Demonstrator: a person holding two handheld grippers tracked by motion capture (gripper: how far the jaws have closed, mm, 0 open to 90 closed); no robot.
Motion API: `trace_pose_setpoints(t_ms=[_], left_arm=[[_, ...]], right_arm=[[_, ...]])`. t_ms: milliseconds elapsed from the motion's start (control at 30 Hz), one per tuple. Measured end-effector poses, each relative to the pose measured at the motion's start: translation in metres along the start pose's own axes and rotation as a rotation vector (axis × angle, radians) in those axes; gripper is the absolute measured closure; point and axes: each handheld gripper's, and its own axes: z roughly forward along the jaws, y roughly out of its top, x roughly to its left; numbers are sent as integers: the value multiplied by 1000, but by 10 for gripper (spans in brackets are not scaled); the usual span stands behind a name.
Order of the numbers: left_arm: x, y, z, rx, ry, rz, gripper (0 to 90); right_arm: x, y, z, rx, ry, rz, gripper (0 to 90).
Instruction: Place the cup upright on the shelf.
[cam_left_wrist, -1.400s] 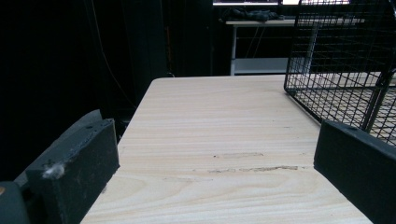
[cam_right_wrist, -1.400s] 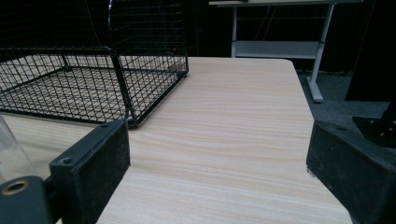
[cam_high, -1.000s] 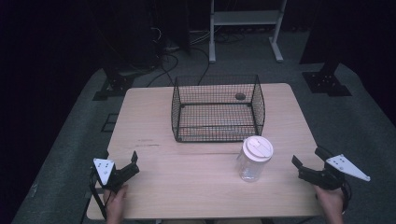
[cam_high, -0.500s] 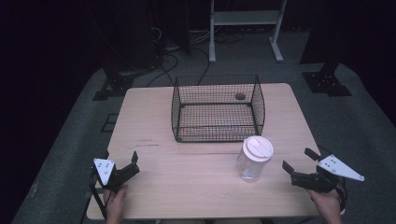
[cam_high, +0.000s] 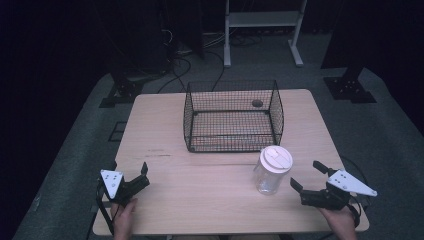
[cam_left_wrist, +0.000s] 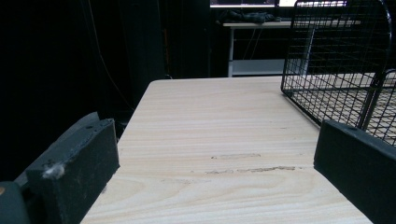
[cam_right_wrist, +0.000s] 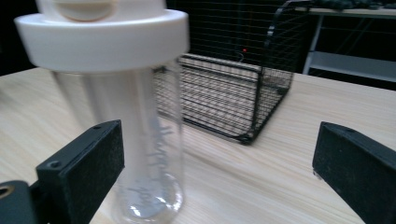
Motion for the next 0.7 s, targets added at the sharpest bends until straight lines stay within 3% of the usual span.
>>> trace_pose_setpoints(t_ms=[400,700], left_arm=[[0,0,0,-3,-7,0,0],[1,0,0,-5,-8,0,0]], right_arm=[[22,3,8,5,38,-63,14],[30,7,12,-4,53,-71,0]])
